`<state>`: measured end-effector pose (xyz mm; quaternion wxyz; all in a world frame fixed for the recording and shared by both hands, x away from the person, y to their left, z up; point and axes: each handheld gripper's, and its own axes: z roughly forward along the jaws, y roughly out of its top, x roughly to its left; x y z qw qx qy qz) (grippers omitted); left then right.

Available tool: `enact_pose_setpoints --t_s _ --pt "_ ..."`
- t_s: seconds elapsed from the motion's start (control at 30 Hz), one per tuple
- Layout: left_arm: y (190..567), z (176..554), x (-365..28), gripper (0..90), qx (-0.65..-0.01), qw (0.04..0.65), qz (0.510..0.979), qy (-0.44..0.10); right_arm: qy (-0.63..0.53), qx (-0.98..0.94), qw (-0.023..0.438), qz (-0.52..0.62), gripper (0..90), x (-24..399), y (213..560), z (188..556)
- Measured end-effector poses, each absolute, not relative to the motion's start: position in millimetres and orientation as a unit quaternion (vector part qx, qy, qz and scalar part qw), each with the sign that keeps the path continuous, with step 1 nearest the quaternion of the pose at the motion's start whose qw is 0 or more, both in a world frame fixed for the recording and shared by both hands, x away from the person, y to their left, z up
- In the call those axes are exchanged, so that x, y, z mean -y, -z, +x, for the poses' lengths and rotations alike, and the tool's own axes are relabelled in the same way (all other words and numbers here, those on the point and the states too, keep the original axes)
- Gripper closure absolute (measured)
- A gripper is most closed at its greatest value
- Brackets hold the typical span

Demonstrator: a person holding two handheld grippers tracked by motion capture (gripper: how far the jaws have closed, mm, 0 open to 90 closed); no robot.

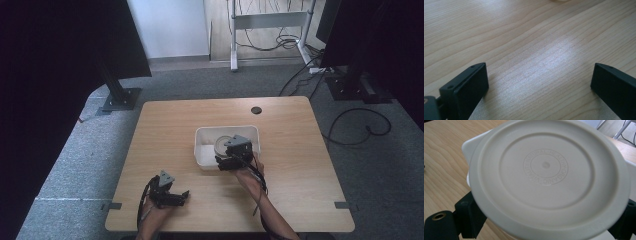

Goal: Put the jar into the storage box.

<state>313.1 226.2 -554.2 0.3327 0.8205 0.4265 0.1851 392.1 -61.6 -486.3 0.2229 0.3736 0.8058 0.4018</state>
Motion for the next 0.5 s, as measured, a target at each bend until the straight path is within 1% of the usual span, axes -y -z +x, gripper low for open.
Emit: enact_pose_setpoints --t_s 0.5 --pt "554 313 -226 1.0 -0.427 0.333 0.820 -0.185 -0.391 -0.810 0.221 0.376 9.4 44 502 406"
